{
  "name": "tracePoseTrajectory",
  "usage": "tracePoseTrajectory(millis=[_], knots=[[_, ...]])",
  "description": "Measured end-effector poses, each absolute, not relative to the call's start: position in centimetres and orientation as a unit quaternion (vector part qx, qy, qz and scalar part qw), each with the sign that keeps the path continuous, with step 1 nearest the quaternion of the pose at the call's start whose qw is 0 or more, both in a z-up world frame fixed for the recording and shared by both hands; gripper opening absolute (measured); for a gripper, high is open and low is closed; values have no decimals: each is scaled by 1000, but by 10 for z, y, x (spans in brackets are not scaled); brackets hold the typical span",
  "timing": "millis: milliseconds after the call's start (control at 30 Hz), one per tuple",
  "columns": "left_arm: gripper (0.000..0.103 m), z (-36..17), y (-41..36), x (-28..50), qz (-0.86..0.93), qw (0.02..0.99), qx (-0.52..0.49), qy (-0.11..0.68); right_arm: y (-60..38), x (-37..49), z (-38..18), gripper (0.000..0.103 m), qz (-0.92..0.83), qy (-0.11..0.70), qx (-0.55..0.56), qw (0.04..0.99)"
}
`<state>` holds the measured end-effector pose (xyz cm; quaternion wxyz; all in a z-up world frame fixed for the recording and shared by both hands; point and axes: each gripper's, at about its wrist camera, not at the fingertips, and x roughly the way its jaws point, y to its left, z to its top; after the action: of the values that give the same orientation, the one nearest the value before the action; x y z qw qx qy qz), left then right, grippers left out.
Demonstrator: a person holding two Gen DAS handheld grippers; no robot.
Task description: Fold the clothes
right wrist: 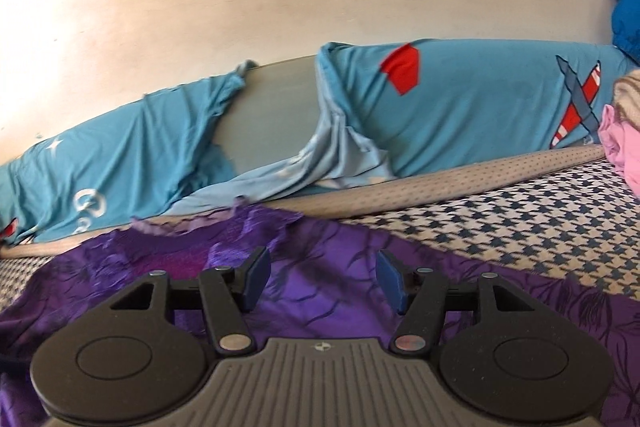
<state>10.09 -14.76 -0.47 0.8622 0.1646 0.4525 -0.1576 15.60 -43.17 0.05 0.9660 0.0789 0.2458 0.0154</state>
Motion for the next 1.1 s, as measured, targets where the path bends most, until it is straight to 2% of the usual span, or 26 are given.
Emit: tracePoseTrajectory(millis=[300,333,400,567,733,800,967,1100], knots=[[103,-15,-139,100,-177,845,162,478,-436,199,-27,57,0,279,60,958],[103,-16,-138,101,-179,843,159,482,-432,204,-32,55,-6,293,44,955],[103,-18,-133,100,-184,839,152,488,-429,211,-41,39,-18,304,21,952],[103,-22,-121,99,-192,832,139,501,-428,219,-49,38,-48,302,-11,952],[103,-24,-112,89,-201,829,147,500,-429,225,-50,39,-76,297,-18,952],[103,-24,-108,83,-206,828,152,499,-430,228,-49,43,-87,297,-18,951],[103,-22,-103,74,-218,824,165,497,-436,211,-34,44,-76,300,31,950],[103,-18,-99,73,-215,827,153,496,-441,197,-21,50,-67,302,70,948]])
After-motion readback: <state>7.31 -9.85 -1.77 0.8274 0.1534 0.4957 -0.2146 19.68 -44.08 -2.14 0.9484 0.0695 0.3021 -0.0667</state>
